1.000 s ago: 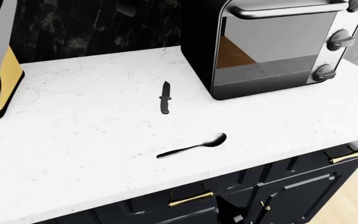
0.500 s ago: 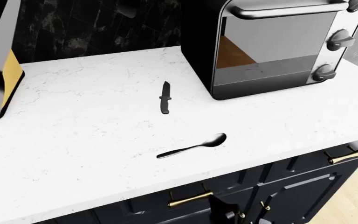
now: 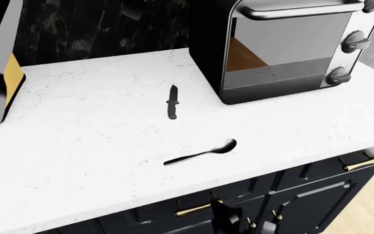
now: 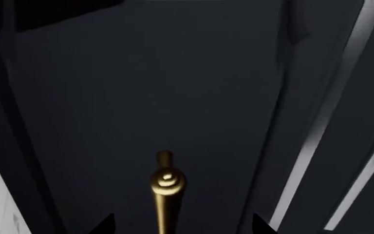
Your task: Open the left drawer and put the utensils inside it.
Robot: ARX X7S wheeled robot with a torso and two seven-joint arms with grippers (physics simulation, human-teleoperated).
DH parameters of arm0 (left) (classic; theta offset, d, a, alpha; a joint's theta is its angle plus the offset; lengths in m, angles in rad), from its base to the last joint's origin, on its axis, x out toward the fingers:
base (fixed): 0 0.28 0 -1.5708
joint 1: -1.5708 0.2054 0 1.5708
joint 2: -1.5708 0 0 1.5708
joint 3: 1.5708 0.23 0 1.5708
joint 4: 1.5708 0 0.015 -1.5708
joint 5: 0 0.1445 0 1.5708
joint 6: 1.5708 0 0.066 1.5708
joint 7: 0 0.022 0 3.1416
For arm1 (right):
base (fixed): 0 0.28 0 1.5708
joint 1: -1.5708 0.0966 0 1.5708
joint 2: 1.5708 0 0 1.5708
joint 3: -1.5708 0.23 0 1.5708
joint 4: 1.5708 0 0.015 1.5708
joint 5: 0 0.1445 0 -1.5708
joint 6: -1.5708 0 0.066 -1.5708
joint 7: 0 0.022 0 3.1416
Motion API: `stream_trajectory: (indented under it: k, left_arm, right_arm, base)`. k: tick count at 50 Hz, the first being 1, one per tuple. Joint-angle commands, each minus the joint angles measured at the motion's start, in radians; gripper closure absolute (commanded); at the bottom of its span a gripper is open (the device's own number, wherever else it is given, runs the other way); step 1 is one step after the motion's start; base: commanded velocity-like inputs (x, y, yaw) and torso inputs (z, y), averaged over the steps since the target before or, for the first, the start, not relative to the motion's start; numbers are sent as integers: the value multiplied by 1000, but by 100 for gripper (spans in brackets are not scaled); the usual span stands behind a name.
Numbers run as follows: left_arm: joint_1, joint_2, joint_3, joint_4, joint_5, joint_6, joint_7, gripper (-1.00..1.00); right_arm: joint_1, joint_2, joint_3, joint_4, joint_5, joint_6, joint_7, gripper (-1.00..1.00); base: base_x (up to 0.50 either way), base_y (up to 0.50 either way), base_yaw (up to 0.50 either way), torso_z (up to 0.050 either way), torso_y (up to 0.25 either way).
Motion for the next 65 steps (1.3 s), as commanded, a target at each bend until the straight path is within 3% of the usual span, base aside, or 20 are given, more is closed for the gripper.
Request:
stream_trajectory:
  k: [1, 39, 40, 65]
  left_arm:
    - [-3, 0, 17, -4, -23, 3, -6, -100]
    - [2, 1, 67, -12, -76, 19, -23, -100]
    - [1, 1, 66, -11, -79, 16, -24, -100]
    - [-7, -1, 82, -13, -102, 15, -34, -100]
  right_arm:
    - [26, 1, -9, 14, 2, 2, 4, -100]
    - [167, -17, -78, 224, -23, 27, -72, -100]
    - [163, -15, -79, 212, -21, 31, -65, 100]
    - [138, -6, -80, 151, -46, -29, -16, 100]
  base:
    - [0, 0, 0, 0, 0]
    - [0, 0, 0, 0, 0]
    - [0, 0, 0, 0, 0]
    - [0, 0, 0, 0, 0]
